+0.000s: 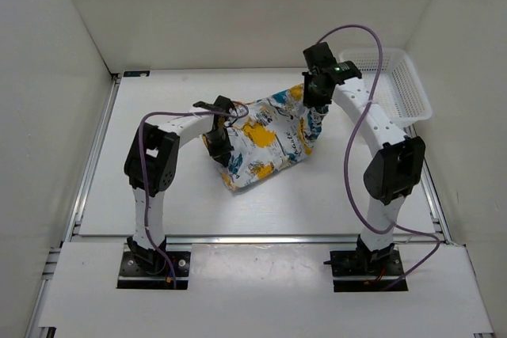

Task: Fold and stack the shorts
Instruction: Fold the shorts

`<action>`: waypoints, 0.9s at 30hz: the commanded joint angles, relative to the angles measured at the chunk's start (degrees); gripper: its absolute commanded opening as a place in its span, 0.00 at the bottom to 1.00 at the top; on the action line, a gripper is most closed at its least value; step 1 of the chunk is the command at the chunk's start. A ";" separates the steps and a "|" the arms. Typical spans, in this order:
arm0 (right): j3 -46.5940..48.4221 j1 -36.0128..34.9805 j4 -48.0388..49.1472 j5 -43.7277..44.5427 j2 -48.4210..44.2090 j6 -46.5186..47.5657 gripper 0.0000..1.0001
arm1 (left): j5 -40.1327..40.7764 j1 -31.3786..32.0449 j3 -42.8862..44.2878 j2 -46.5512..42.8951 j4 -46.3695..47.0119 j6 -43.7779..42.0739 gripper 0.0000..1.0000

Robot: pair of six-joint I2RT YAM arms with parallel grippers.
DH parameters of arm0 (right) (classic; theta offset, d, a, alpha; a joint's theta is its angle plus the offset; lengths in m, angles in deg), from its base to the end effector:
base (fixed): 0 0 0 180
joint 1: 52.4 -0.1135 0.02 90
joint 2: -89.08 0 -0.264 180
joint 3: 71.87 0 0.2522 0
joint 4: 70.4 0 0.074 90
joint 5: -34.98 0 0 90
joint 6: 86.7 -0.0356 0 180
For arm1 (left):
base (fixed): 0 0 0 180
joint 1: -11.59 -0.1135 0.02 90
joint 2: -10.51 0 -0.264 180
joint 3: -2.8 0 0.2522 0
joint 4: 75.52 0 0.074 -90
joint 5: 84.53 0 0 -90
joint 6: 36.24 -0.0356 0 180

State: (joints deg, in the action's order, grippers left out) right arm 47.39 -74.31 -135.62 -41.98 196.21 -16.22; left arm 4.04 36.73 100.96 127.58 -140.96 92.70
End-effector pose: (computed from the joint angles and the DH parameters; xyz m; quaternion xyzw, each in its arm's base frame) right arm 0.3830 0.1454 0.3319 0.0163 0.9430 0.0105 0.3323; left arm 0.3522 -0.1663 0.1578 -0.1194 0.9915 -0.0367 0.0352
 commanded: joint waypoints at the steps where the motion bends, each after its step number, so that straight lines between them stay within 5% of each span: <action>1: 7.52 -4.27 -7.58 4.97 3.42 1.25 0.00 | -0.68 -0.80 3.22 -2.90 -0.17 0.61 0.19; 8: 17.99 -10.60 -13.48 8.93 10.98 -1.38 0.00 | 1.34 -2.03 4.46 -9.58 -3.69 -1.50 0.21; 18: 24.23 -19.21 -17.18 15.87 15.30 -3.67 0.00 | -0.24 -11.52 1.64 -16.79 -5.44 -3.96 0.21; 27: 34.94 -25.01 -16.13 11.32 22.75 -4.99 0.00 | 0.28 -16.71 -2.75 -18.46 -4.31 -4.14 0.21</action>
State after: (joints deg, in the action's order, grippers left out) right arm 78.18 -97.57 -152.75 -28.65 216.15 -20.07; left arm 3.58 20.75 98.90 112.48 -145.90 88.94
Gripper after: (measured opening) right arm 0.049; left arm 0.206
